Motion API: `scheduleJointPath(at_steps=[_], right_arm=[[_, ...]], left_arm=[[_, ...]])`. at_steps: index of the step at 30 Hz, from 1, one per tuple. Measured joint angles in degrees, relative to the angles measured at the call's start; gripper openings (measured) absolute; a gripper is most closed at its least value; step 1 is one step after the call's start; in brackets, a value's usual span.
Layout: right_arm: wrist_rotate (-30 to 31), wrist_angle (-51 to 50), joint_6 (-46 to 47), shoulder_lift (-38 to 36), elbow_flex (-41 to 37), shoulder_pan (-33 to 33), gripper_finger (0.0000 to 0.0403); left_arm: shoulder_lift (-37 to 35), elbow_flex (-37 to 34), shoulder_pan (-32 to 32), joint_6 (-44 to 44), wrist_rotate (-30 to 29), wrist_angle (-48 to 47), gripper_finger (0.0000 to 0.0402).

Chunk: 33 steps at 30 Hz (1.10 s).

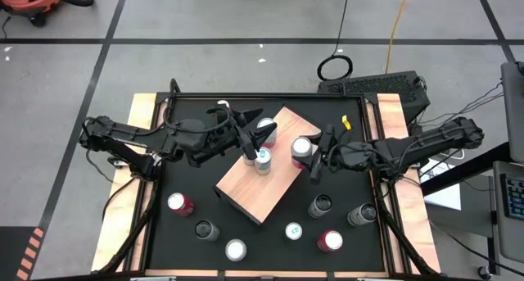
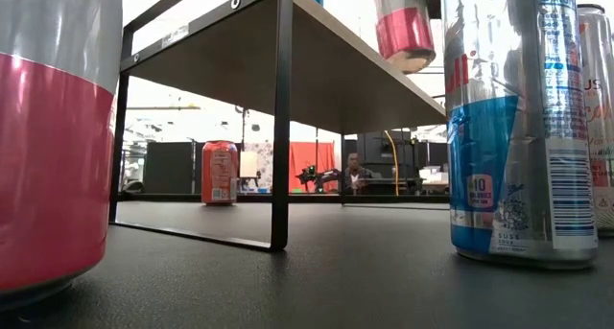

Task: Place canned beverage on shelf
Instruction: Put the top pink-white soda can on the shelf aligned with the pink-white soda can

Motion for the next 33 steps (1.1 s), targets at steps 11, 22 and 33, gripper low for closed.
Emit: scheduleJointPath(at_steps=[11,22,33], right_arm=[[0.14,4.41,-0.46,4.83,-0.04,-0.25,0.0277],[-0.08,9.37,-0.25,9.30,-0.04,-0.92,0.0277],[0.10,10.84,1.14,11.27,0.15,-3.76,0.0277]], left_arm=[[0.00,0.01,0.00,0.50,-0.02,-0.28,0.0396],[0.02,0.01,0.00,0.13,-0.02,-2.55,0.0396],[0.02,0.01,0.00,0.11,-0.02,-2.78,0.0396]])
